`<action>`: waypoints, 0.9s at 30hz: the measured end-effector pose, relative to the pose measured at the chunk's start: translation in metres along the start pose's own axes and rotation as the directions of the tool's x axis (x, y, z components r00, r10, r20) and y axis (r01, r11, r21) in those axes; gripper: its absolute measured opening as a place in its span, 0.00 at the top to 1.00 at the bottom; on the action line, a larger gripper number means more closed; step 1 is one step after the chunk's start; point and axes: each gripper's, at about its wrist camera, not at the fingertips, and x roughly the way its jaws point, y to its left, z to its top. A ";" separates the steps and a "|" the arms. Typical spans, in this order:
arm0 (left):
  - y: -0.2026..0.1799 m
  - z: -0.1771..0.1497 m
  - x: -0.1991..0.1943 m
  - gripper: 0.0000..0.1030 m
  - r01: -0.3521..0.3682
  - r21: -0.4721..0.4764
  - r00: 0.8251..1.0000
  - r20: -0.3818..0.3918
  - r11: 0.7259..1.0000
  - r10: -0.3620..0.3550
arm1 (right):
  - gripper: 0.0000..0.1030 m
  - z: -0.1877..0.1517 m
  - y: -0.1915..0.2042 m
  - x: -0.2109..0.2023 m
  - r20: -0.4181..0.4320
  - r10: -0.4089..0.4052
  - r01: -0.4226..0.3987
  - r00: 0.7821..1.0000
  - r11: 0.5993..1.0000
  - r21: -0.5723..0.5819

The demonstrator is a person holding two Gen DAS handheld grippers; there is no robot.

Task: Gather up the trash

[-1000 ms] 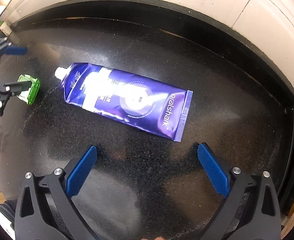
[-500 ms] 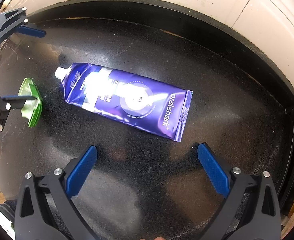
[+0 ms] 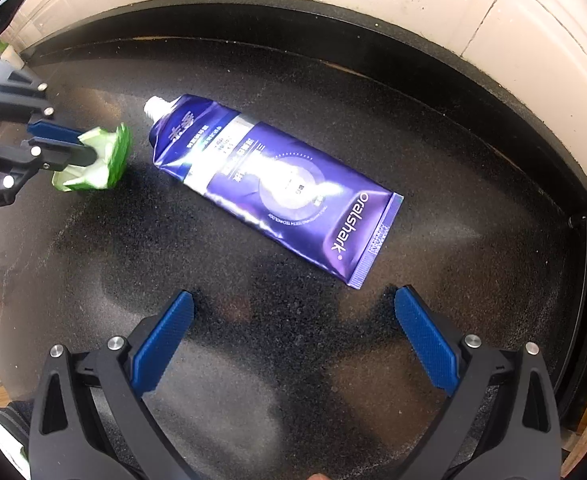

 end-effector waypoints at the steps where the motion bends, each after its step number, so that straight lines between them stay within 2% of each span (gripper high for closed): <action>1: 0.003 -0.008 -0.001 0.98 -0.012 -0.056 1.000 0.009 0.998 0.013 | 0.05 0.001 0.000 0.000 -0.003 0.000 0.000 1.000 1.000 0.001; 4: 0.012 -0.030 -0.011 0.98 -0.024 -0.204 0.999 0.025 0.979 0.029 | 0.05 -0.001 0.002 0.000 -0.006 -0.001 0.001 1.000 1.000 0.003; 7: 0.024 -0.055 -0.013 0.98 -0.007 -0.369 1.000 0.004 0.929 0.009 | 0.05 -0.004 0.005 -0.001 -0.003 0.003 -0.003 1.000 1.000 -0.001; 8: 0.025 -0.063 -0.016 0.98 -0.011 -0.396 1.000 0.003 0.918 0.013 | 0.05 -0.004 0.008 -0.003 0.005 -0.004 0.004 1.000 1.000 -0.022; 10: 0.025 -0.071 -0.017 0.95 -0.065 -0.411 0.998 -0.007 0.910 0.068 | 0.05 0.000 0.015 -0.006 0.021 -0.029 0.030 0.999 0.997 -0.072; 11: 0.020 -0.073 -0.013 0.83 -0.090 -0.408 0.996 -0.012 0.908 0.093 | 0.05 0.001 0.017 -0.007 0.024 -0.033 0.035 0.999 0.995 -0.088; 12: 0.021 -0.073 -0.015 0.47 -0.123 -0.407 0.992 -0.016 0.905 0.127 | 0.05 0.003 0.019 -0.008 0.024 -0.034 0.037 0.999 0.995 -0.097; 13: 0.017 -0.073 -0.020 0.26 -0.146 -0.411 0.988 -0.010 0.900 0.155 | 0.05 0.005 0.019 -0.009 0.024 -0.032 0.034 0.999 0.995 -0.099; 14: 0.016 -0.072 -0.021 0.13 -0.159 -0.419 0.983 0.014 0.894 0.182 | 0.05 0.008 0.019 -0.010 0.023 -0.023 0.025 0.999 0.996 -0.090; 15: 0.014 -0.071 -0.026 0.13 -0.155 -0.424 0.979 0.053 0.892 0.196 | 0.05 0.010 0.019 -0.010 0.023 -0.015 0.017 1.000 0.997 -0.081; 16: 0.015 -0.068 -0.027 0.13 -0.146 -0.421 0.980 0.061 0.895 0.189 | 0.05 0.012 0.018 -0.010 0.024 -0.004 0.005 1.000 0.998 -0.069; 19: 0.017 -0.058 -0.019 0.18 -0.155 -0.424 0.981 0.037 0.892 0.188 | 0.05 0.016 0.019 -0.009 0.020 -0.013 0.014 1.000 0.997 -0.077; 21: 0.019 -0.054 -0.010 0.35 -0.102 -0.447 0.992 0.014 0.889 0.122 | 0.05 0.018 0.022 -0.008 0.020 -0.044 0.046 0.999 0.993 -0.110; 23: 0.019 -0.055 -0.009 0.35 -0.083 -0.459 0.995 0.015 0.885 0.101 | 0.05 0.019 0.027 -0.008 0.018 -0.048 0.050 0.999 0.991 -0.126; 27: 0.014 -0.058 -0.015 0.35 -0.108 -0.440 0.991 0.024 0.892 0.132 | 0.05 0.015 0.020 -0.010 0.016 -0.032 0.033 0.999 0.996 -0.081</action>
